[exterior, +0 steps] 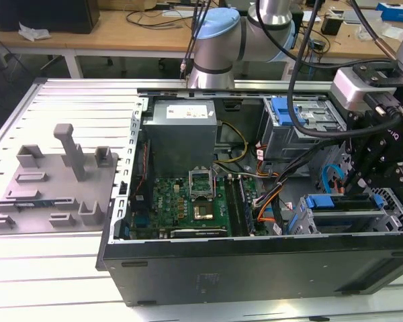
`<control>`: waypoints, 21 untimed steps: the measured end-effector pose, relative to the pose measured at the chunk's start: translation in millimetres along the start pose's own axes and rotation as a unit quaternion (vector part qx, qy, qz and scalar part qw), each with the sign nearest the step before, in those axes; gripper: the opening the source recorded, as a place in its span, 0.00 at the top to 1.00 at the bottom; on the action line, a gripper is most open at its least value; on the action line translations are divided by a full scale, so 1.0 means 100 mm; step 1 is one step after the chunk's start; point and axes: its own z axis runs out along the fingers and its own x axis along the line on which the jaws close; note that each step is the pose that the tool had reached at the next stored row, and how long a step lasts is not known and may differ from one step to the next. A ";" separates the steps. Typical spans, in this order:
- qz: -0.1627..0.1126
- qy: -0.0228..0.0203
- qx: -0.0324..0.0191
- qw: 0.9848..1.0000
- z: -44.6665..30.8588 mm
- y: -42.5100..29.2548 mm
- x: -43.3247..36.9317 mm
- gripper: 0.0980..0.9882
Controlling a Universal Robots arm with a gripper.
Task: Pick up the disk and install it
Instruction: 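Insert the second disk wire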
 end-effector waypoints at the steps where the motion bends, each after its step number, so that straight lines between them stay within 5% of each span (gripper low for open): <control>1: 0.000 0.000 0.000 1.000 0.003 0.000 0.000 0.93; 21: 0.000 0.000 0.000 1.000 0.072 -0.006 0.016 0.93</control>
